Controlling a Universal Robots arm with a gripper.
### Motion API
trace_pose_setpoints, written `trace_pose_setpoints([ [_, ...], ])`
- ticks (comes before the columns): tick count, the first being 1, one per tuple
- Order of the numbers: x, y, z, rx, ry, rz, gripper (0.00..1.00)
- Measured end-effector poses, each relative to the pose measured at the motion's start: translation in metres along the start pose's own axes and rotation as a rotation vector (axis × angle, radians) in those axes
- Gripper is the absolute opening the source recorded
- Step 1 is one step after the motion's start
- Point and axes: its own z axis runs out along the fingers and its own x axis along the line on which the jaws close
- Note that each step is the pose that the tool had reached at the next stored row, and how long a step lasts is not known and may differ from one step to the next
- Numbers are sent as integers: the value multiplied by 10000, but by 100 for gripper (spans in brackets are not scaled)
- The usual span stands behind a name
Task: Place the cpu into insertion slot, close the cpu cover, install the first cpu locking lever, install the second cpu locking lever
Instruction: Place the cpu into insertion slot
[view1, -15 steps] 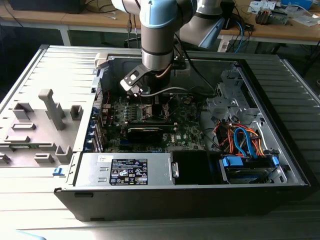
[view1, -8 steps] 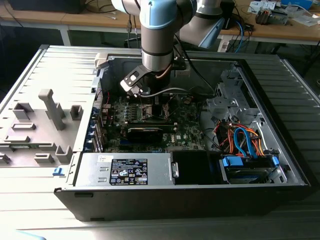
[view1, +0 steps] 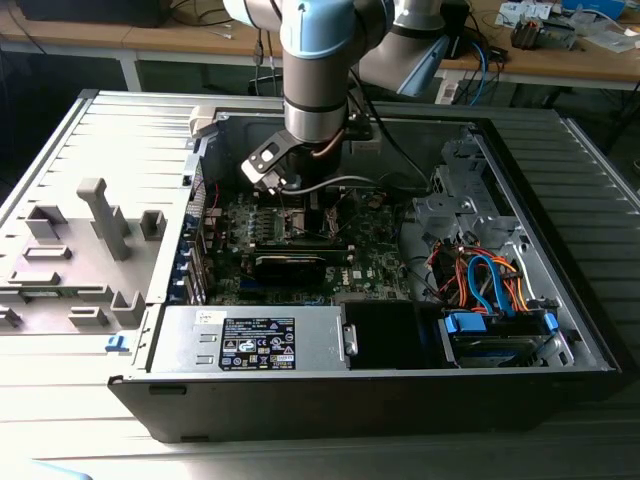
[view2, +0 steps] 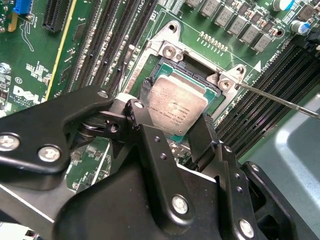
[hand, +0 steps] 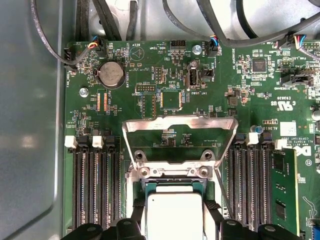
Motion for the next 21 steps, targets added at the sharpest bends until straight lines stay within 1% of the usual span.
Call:
trace_pose_setpoints([
  [12,0,7,1,-1,-5,3,55],
  [14,0,7,1,0,-1,3,56],
  [15,0,7,1,0,-1,4,62],
  [21,-6,8,2,0,0,4,62],
])
